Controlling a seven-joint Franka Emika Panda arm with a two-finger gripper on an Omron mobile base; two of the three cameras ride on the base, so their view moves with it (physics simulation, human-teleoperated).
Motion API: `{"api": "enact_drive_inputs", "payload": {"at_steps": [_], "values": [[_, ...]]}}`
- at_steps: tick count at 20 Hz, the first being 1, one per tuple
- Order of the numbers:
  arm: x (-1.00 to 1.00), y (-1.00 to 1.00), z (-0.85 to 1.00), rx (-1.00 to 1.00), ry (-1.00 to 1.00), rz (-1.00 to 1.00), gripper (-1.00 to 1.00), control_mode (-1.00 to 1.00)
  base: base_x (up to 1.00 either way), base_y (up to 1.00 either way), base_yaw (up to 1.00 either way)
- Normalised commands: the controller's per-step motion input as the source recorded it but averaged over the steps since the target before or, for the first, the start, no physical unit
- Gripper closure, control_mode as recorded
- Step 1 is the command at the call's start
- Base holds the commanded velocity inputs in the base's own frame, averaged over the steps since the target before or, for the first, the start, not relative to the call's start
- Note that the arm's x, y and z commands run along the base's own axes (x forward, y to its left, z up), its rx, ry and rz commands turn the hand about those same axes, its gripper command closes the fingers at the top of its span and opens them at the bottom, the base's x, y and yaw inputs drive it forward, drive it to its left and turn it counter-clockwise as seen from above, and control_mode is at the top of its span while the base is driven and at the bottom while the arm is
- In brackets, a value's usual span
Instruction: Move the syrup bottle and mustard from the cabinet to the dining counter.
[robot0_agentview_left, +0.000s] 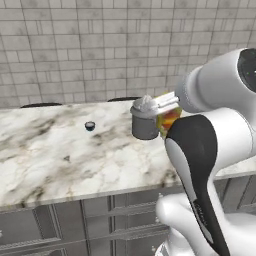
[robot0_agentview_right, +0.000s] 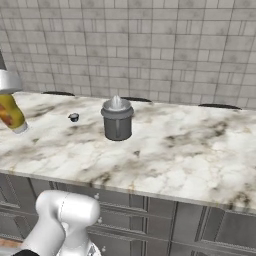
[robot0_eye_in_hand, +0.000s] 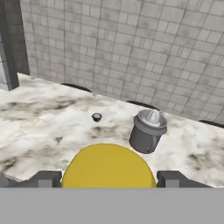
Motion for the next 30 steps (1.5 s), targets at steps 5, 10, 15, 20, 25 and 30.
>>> {"api": "enact_drive_inputs", "payload": {"at_steps": [5, 10, 15, 20, 25, 30], "values": [[0.52, 0.16, -0.31, 0.14, 0.0, -0.01, 1.0, -1.0, 0.0, 0.0, 0.0], [0.48, 0.0, -0.36, 0.17, 0.0, 0.0, 1.0, -1.0, 0.0, 0.0, 0.0], [0.4, 0.0, -0.43, 0.12, 0.0, 0.0, 1.0, -1.0, 0.0, 0.0, 0.0], [0.31, 0.0, -0.4, 0.02, 0.0, -0.03, 1.0, -1.0, 0.0, 0.0, 0.0], [0.31, 0.08, -0.4, 0.0, 0.03, -0.06, 1.0, -1.0, 0.0, 0.0, 0.0], [0.36, 0.05, -0.36, 0.0, 0.05, -0.05, 1.0, -1.0, 0.0, 0.0, 0.0]]}}
